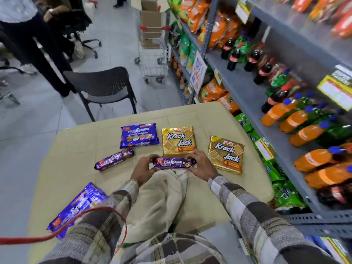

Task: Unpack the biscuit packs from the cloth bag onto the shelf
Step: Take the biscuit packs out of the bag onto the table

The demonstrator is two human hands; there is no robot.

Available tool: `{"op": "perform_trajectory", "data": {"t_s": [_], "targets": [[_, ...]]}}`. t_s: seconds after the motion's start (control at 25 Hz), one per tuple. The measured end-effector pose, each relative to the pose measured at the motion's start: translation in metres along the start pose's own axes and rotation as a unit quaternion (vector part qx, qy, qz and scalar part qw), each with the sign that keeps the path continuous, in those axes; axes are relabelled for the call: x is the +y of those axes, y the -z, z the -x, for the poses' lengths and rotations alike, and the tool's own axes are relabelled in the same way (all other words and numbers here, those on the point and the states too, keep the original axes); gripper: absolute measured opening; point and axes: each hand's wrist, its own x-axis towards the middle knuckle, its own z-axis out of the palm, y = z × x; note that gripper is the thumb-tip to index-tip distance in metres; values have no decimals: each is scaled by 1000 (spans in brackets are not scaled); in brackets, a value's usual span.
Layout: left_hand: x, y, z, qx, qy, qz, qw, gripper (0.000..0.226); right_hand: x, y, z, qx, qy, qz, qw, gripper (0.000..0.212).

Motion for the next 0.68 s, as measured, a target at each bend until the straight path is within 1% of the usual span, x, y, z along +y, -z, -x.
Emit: {"op": "perform_trajectory", "data": {"t_s": [0.08, 0.16, 0.28, 0.36, 0.52, 0.68], "targets": [[15, -31, -12, -19, -29, -13, 999, 50, 26, 11, 20, 12, -35, 5, 999, 44], [32, -67, -22, -55, -65, -31, 996, 50, 59, 22, 44, 26, -72, 2, 997, 41], [58, -114, -32, -109, -99, -72, 987, 43, 98, 32, 82, 33, -148, 7, 988, 44], [74, -145, -38, -126, -122, -110, 978, 40, 124, 32, 102, 30, -195, 8, 980, 44], [82, -190, -43, -147, -129, -160, 968, 40, 161, 23, 124, 27, -233, -3, 972, 40], [83, -222, -51, -171, -123, -213, 954, 44, 194, 11, 133, 10, -246, 0, 969, 36]]}}
